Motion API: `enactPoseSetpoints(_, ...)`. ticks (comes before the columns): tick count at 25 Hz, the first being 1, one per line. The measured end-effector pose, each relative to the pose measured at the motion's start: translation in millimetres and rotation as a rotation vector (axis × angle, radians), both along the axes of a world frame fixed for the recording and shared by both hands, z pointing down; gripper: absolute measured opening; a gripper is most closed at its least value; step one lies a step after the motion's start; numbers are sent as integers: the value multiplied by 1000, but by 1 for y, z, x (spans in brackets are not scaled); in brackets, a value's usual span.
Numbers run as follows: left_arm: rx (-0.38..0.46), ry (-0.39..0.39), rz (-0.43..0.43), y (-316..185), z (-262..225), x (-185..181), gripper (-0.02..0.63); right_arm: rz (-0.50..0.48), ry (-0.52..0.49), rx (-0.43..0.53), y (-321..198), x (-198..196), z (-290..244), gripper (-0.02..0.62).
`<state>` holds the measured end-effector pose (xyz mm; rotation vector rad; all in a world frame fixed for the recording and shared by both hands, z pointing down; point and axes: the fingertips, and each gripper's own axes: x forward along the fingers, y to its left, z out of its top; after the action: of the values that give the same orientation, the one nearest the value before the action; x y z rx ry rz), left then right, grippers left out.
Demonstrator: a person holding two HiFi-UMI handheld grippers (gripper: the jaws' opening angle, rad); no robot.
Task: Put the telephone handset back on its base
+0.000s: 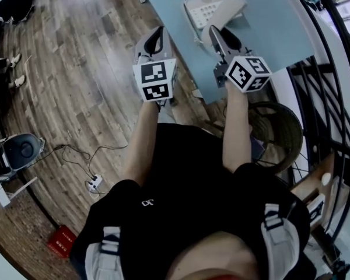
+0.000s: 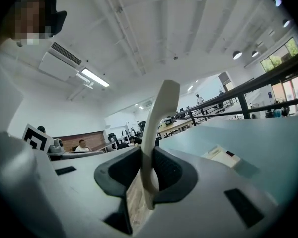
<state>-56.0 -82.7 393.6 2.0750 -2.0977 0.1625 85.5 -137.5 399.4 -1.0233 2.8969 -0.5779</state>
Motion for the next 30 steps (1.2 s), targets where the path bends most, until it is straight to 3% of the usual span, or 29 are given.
enactPoseSetpoints(6, -23, -82, 43, -99, -1, -96, -2, 31, -8, -7, -89, -101, -4, 78)
enactPoseSetpoints(10, -14, -55, 40, -143, -2, -142, -2, 34, 2, 29, -122, -146, -12, 77)
enactPoseSetpoints(14, -44, -9, 58, -171, 16, -156, -2, 26, 34, 25, -142, -165, -5, 77)
enactPoseSetpoints(19, -76, 12, 122, -203, 30, -139, -2, 110, -17, -53, -173, -143, 9, 77)
enactPoseSetpoints(24, -87, -8, 190, -224, 34, -111, -2, 232, -296, -194, -201, -99, 19, 77)
enactPoseSetpoints(28, -110, -28, 222, -239, 45, -97, -2, 310, -428, -321, -222, -71, 55, 77)
enactPoseSetpoints(30, -121, -30, 230, -244, 50, -89, -2, 364, -475, -434, -229, -57, 82, 77)
